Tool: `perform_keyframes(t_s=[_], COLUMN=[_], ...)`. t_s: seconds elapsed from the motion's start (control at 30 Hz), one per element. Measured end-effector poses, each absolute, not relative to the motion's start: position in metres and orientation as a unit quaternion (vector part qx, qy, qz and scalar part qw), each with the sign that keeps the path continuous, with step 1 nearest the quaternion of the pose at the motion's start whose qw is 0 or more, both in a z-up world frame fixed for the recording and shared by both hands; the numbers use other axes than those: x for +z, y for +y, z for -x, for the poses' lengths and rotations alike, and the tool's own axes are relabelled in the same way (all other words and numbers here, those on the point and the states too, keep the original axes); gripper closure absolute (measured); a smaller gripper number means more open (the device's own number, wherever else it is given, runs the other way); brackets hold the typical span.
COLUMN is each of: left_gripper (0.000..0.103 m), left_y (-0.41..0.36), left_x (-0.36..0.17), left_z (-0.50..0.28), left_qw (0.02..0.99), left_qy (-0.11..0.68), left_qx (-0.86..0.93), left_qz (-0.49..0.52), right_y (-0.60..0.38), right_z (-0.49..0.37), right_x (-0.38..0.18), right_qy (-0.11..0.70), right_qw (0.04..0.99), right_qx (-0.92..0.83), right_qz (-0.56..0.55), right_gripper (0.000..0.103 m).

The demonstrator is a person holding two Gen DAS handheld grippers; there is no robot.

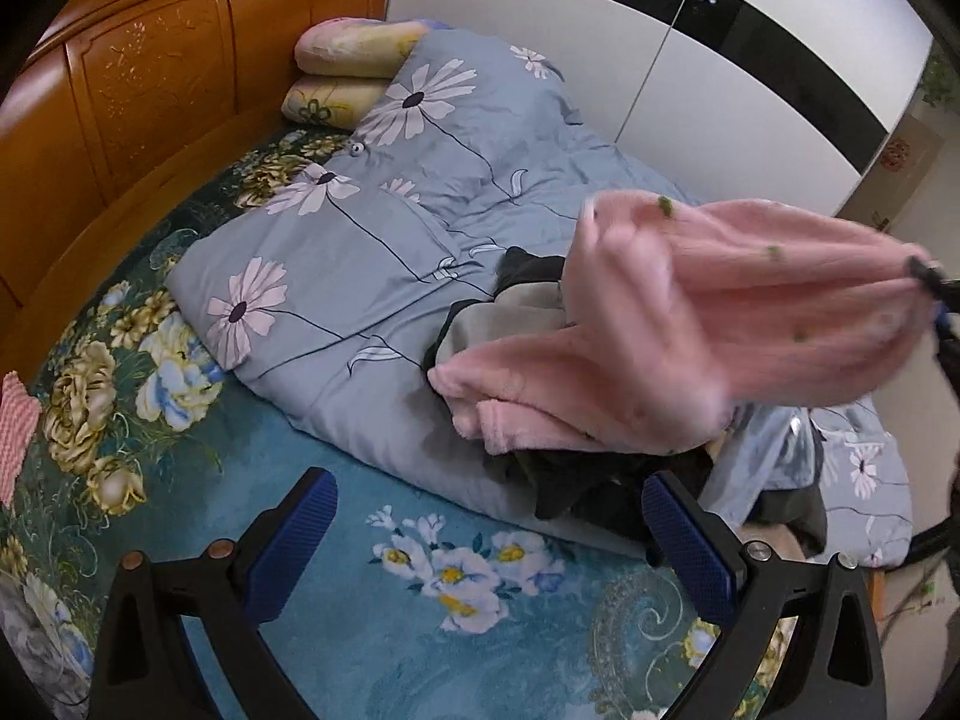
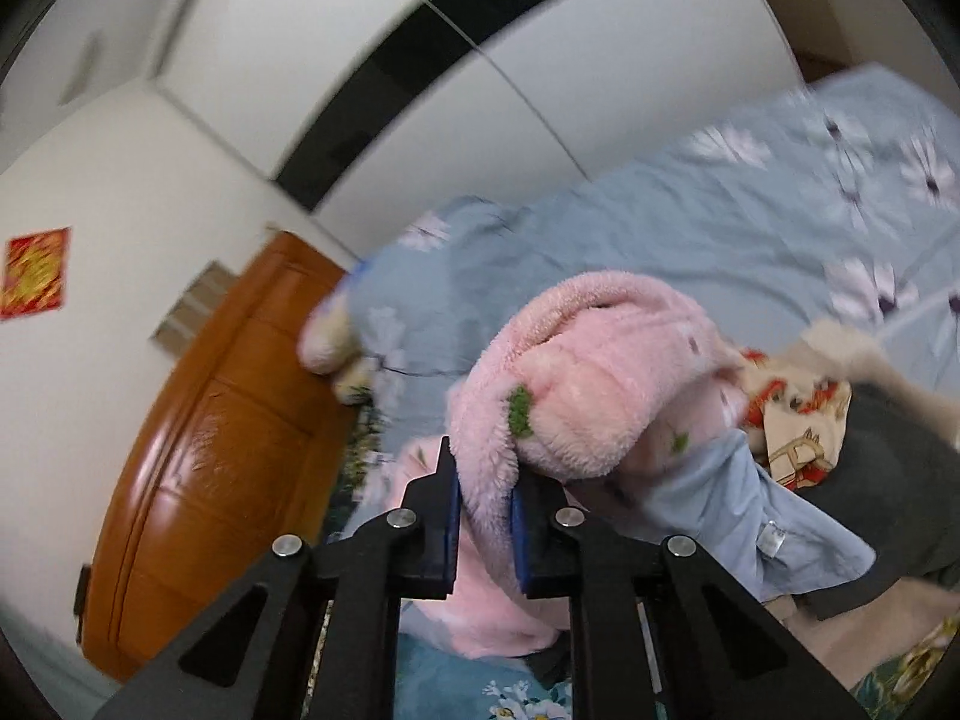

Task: Fold clothes
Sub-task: 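Grasp the pink fleece garment with the right gripper and lift it, then carry the pink garment with the right gripper onto the teal blanket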

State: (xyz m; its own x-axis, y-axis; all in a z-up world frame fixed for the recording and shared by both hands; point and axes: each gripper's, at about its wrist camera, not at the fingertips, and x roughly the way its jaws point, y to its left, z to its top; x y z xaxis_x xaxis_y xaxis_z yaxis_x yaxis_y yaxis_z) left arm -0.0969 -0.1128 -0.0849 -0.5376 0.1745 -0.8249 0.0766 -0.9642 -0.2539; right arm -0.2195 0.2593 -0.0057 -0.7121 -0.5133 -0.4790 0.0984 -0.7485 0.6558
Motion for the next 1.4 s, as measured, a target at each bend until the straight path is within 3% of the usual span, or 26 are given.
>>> perform_keyframes(t_s=[0.23,0.43,0.5,0.57,0.77,0.97,1.2,1.3,1.33,1.4], left_gripper=[0.0,0.0,0.0,0.0,0.0,0.0,0.0,0.0,0.0,0.0], left_y=[-0.127,-0.12,-0.116,-0.112,-0.093,-0.09,-0.097,-0.098,-0.099,-0.101], left_x=[-0.082,-0.094,-0.098,-0.101,-0.122,-0.153,-0.195,-0.207,-0.209,-0.214], left_z=[0.064,0.034,0.025,0.02,0.011,0.019,0.037,0.042,0.042,0.044], left_qw=[0.058,0.091,0.104,0.112,0.134,0.109,0.046,0.029,0.024,0.017], left_qy=[-0.154,-0.154,-0.15,-0.141,-0.129,-0.15,-0.194,-0.184,-0.18,-0.173], left_qx=[0.86,0.847,0.841,0.838,0.82,0.799,0.761,0.756,0.755,0.753], left_qz=[0.483,0.501,0.51,0.515,0.541,0.572,0.618,0.628,0.631,0.634], right_y=[0.291,0.331,0.35,0.373,0.454,0.467,0.442,0.43,0.429,0.425], right_z=[0.11,0.005,-0.033,-0.068,-0.166,-0.183,-0.136,-0.118,-0.114,-0.105], right_x=[0.073,0.09,0.078,0.066,-0.004,-0.06,-0.151,-0.201,-0.22,-0.263], right_qy=[-0.264,-0.237,-0.248,-0.27,-0.363,-0.415,-0.427,-0.432,-0.437,-0.449], right_qw=[0.185,0.113,0.072,0.035,-0.125,-0.151,-0.132,-0.134,-0.138,-0.152], right_qx=[-0.908,-0.929,-0.926,-0.922,-0.868,-0.827,-0.779,-0.752,-0.741,-0.714], right_qz=[-0.266,-0.26,-0.275,-0.277,-0.316,-0.348,-0.44,-0.48,-0.49,-0.515], right_gripper=[0.089,0.09,0.09,0.098,0.098,0.098,0.097,0.076,0.062,0.056])
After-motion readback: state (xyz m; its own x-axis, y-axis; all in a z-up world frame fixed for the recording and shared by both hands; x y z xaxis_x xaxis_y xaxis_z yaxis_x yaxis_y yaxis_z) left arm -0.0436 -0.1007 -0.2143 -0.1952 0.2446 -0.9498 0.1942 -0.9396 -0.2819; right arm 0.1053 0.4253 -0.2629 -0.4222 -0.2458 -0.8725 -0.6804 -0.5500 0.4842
